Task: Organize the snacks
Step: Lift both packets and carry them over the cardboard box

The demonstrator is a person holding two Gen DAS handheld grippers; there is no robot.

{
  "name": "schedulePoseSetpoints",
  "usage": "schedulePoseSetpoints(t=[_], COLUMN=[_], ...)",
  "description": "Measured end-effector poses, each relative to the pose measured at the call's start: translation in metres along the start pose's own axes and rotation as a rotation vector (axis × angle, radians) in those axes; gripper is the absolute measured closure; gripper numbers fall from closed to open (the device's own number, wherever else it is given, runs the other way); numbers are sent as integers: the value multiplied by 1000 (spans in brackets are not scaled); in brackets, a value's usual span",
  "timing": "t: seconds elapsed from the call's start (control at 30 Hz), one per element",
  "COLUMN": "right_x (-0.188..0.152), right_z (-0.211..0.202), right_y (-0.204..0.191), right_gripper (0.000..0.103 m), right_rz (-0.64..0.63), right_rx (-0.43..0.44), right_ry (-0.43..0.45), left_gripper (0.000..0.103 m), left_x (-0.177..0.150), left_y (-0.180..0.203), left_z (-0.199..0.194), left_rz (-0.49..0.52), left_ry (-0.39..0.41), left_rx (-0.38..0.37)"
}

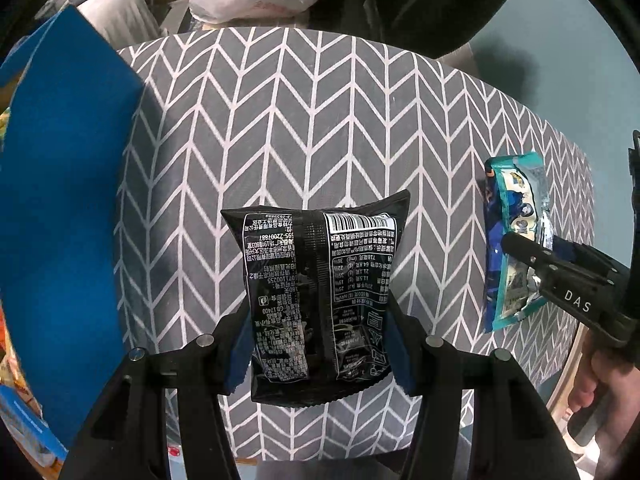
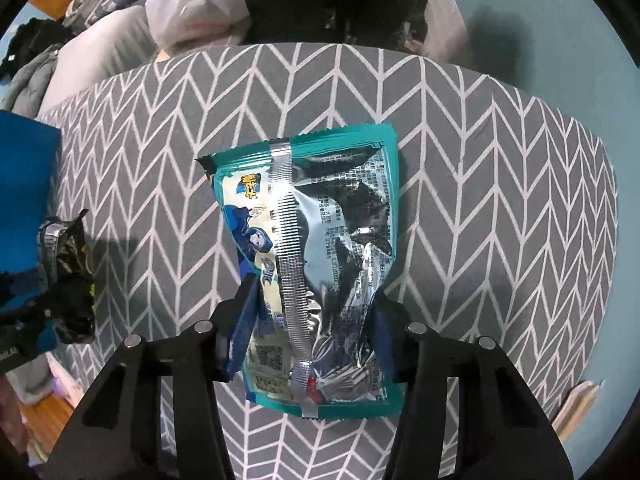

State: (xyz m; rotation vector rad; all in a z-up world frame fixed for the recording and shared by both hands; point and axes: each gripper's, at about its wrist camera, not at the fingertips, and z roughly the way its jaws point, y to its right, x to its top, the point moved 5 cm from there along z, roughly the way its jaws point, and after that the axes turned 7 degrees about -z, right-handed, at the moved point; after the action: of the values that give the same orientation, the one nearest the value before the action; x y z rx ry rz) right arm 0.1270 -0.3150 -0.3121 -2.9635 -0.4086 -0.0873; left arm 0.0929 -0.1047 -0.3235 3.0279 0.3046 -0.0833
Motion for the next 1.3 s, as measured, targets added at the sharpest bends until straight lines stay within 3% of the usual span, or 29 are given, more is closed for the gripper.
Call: schedulePoseSetpoints(t=[0.43,0.8,1.3], right_x=[-24,-19,23], right_z=[-52,-93,-120], right_y=[-33,-71,-170], right_gripper=[52,52,52], right_rz=[-4,-63,-201], right_rx=[23,68,137], right_ry=[58,103,171], left_gripper=[45,45,45], left_x=[-26,-36,-39], left_y=[-27,-44,-119], left_z=[-42,-93,-155], left_rz=[26,-19,-136], left_ry=[44,112,216], left_rx=[5,-58,-77])
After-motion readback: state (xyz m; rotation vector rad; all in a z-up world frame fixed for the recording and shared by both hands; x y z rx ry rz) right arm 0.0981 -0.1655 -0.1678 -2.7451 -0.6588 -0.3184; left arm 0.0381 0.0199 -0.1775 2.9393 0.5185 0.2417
